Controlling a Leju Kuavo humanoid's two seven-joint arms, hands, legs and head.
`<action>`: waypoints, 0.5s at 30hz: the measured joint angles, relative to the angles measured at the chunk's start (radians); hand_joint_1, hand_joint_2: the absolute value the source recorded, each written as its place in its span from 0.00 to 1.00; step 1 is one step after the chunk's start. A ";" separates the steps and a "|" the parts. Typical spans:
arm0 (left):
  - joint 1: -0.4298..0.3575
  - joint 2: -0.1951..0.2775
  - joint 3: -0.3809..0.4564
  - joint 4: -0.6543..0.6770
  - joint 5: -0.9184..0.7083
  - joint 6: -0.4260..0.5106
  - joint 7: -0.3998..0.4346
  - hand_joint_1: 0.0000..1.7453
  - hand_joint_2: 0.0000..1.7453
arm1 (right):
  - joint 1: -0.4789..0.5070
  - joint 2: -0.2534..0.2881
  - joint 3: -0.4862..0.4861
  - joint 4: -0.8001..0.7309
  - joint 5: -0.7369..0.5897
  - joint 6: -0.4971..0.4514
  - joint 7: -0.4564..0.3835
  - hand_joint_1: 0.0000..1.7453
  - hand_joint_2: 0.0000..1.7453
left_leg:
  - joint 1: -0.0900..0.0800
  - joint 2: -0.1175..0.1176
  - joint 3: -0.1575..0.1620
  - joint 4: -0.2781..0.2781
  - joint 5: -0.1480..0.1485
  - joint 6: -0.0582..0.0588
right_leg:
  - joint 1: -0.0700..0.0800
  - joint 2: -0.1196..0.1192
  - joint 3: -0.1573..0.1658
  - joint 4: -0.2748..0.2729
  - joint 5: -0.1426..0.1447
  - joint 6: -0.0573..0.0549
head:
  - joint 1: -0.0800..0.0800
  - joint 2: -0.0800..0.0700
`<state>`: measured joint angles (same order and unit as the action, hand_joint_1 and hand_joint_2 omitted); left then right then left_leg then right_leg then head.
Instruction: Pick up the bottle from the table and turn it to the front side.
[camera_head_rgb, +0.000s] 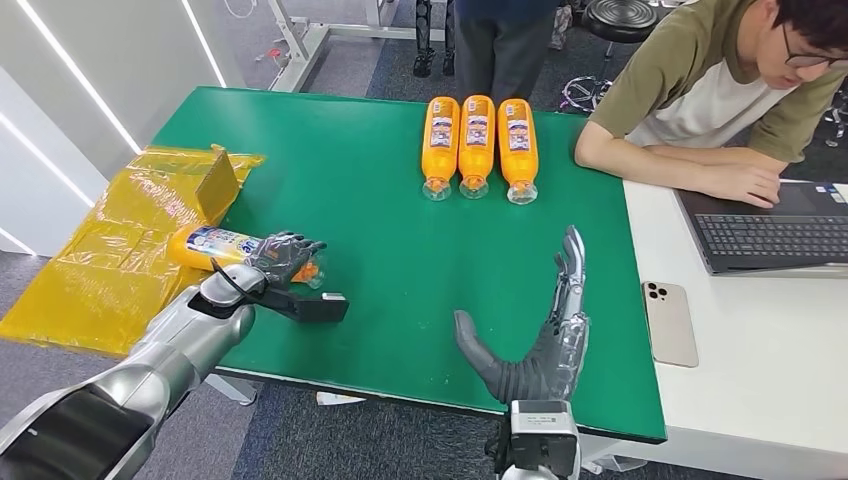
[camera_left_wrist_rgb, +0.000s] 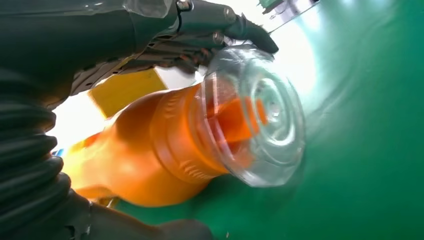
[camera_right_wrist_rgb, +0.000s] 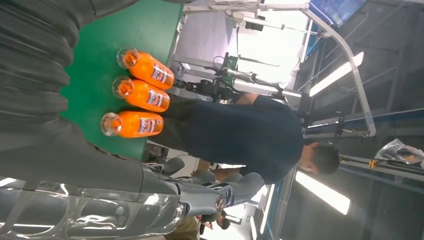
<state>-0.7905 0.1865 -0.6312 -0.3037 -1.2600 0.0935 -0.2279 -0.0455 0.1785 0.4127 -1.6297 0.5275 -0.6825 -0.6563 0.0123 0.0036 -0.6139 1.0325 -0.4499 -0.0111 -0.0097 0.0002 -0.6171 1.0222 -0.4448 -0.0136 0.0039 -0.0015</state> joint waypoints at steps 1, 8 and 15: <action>0.000 0.000 0.002 0.000 0.008 -0.003 -0.002 0.00 1.00 | 0.000 0.000 0.000 0.000 0.000 0.000 0.000 0.00 1.00 | 0.000 0.000 0.000 0.000 0.000 0.000 | 0.000 0.000 0.000 0.000 0.000 0.000 | 0.000 0.000; 0.014 -0.003 0.078 0.001 0.180 0.011 -0.122 0.00 1.00 | 0.000 0.000 0.000 0.000 0.003 0.000 0.008 0.00 1.00 | 0.000 0.000 0.000 0.000 0.000 0.000 | 0.000 0.000 0.000 0.000 0.000 0.000 | 0.000 0.000; 0.043 -0.030 0.308 -0.033 0.518 0.048 -0.409 0.00 1.00 | 0.000 0.000 0.000 0.000 0.001 0.000 0.018 0.00 1.00 | 0.000 0.000 0.000 0.000 0.000 0.000 | 0.000 0.000 0.000 0.000 0.000 0.000 | 0.000 0.000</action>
<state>-0.7478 0.1564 -0.3234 -0.3369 -0.7421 0.1413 -0.6368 -0.0455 0.1781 0.4128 -1.6297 0.5287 -0.6825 -0.6385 0.0122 0.0037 -0.6137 1.0325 -0.4498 -0.0112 -0.0098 0.0005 -0.6172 1.0222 -0.4448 -0.0136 0.0041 -0.0015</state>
